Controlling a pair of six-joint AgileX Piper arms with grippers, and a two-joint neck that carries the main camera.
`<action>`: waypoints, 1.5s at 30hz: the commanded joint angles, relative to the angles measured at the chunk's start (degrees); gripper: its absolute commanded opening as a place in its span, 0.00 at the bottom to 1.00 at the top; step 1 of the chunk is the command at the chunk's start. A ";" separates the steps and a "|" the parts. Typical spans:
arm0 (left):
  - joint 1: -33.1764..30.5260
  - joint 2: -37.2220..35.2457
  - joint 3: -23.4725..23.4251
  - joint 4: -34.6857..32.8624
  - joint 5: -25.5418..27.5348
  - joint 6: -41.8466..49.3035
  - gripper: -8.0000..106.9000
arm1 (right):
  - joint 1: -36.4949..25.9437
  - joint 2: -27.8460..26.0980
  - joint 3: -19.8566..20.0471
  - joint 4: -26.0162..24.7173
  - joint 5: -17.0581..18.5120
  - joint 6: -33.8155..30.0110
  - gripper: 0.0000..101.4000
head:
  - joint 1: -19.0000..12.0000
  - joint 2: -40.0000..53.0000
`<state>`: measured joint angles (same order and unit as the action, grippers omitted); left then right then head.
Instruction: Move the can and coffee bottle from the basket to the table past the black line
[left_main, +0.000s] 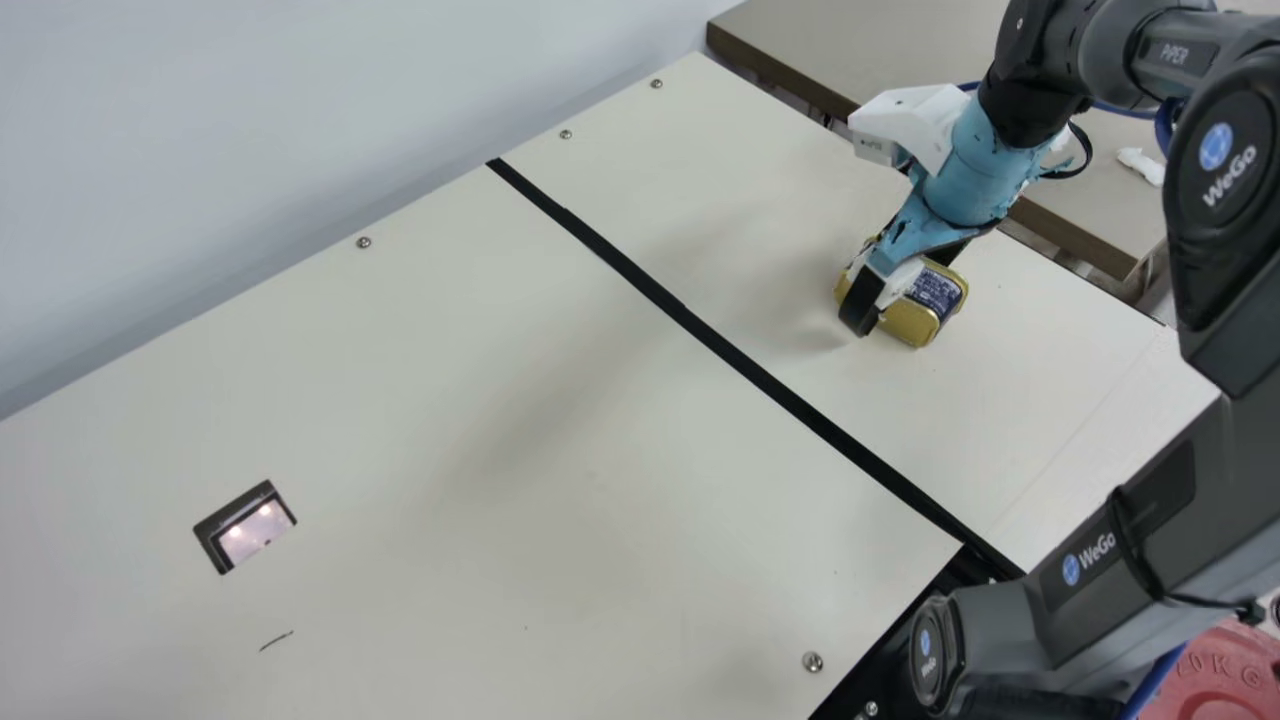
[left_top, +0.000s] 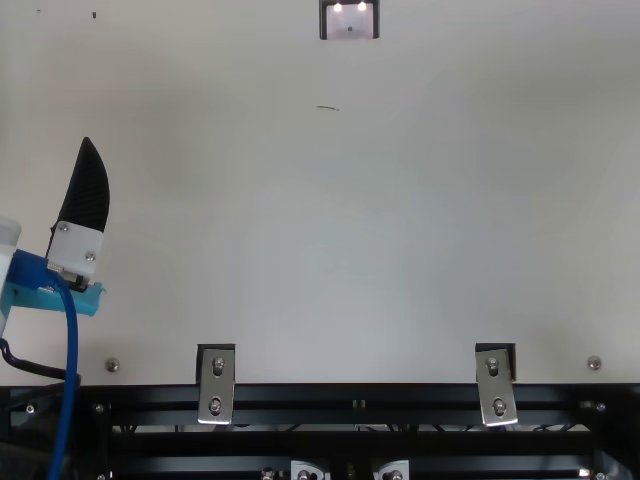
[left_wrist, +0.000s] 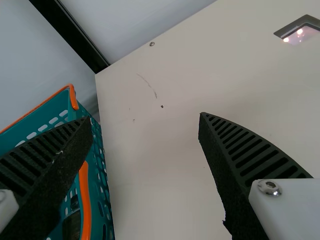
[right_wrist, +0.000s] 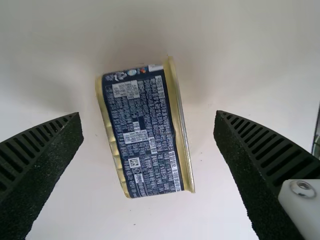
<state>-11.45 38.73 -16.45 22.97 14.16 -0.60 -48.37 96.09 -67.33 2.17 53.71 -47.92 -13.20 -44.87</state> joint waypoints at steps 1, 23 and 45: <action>0.00 0.00 0.00 0.00 0.00 0.00 0.85 | 0.44 -1.65 -0.40 0.67 0.57 -0.16 1.00 | -1.28 -1.14; 0.00 0.00 0.00 0.00 0.00 0.00 0.85 | 5.84 -16.40 -3.44 23.56 16.19 -3.91 1.00 | -1.28 -1.14; 0.00 0.00 0.00 0.00 0.00 0.00 0.85 | 26.52 -32.10 9.53 41.71 16.19 8.99 1.00 | -1.28 -1.14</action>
<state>-11.45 38.73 -16.45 22.97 14.16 -0.60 -23.76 65.75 -57.83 43.36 69.88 -41.46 -12.90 -44.87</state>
